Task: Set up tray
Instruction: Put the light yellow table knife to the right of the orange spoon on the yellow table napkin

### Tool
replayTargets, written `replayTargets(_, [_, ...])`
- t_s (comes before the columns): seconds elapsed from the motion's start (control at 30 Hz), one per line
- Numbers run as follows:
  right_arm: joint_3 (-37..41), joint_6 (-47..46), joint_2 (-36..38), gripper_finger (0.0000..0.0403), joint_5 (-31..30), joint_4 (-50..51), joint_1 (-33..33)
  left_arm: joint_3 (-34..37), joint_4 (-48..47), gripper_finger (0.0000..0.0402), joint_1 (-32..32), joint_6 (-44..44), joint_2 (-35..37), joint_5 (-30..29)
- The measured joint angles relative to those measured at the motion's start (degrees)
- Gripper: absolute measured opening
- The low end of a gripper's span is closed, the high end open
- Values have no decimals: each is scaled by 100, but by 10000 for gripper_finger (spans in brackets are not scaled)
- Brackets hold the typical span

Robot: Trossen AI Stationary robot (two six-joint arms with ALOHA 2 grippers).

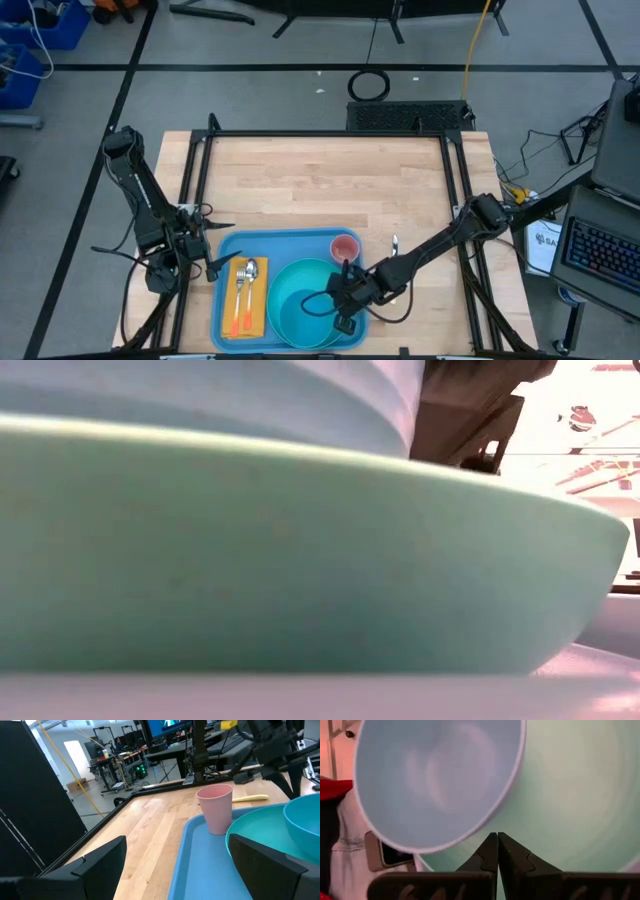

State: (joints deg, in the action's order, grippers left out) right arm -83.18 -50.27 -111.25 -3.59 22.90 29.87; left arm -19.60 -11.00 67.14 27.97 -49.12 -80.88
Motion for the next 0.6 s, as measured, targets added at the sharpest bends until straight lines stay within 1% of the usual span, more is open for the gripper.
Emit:
replayTargets(0.07, [0,46,105,0,-193,79,59,0,-2,351,0,0,0,7])
replayTargets(0.2, [0,117,417,0,-887,476,193,1,-20,351,0,-13,0,39])
replayTargets(0.4, [-1,-542,765,0,-1587,1358,350,0,-51,351,0,28,0,44])
replayTargets(0.5, [39,-655,813,0,-1586,1332,401,1,-53,351,0,66,0,44])
replayTargets(0.6, [237,-201,807,0,-1530,916,437,-1,-70,351,2,82,0,44])
